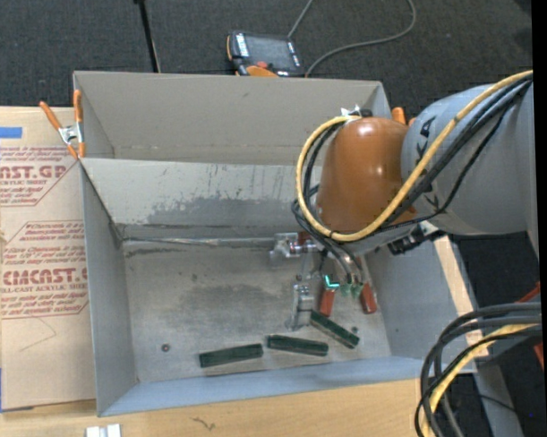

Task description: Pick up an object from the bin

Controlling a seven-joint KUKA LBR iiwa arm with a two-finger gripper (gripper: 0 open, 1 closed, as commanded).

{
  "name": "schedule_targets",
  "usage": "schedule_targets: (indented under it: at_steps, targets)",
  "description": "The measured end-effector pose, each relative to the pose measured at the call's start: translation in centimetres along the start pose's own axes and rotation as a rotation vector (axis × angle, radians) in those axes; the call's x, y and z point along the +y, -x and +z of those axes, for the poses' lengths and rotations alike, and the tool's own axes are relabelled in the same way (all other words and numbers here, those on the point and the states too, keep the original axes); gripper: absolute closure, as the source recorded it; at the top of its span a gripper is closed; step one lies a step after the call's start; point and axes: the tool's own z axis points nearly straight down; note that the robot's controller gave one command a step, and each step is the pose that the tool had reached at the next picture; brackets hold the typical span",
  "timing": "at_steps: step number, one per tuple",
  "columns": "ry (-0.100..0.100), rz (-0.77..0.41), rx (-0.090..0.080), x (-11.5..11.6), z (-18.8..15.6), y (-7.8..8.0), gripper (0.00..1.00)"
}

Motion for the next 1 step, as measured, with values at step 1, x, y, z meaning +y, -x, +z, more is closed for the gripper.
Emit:
schedule_targets:
  at_steps: [1]
  targets:
    - [0.000, 0.002, -0.013, -2.70, 8.97, -4.43, 0.00]
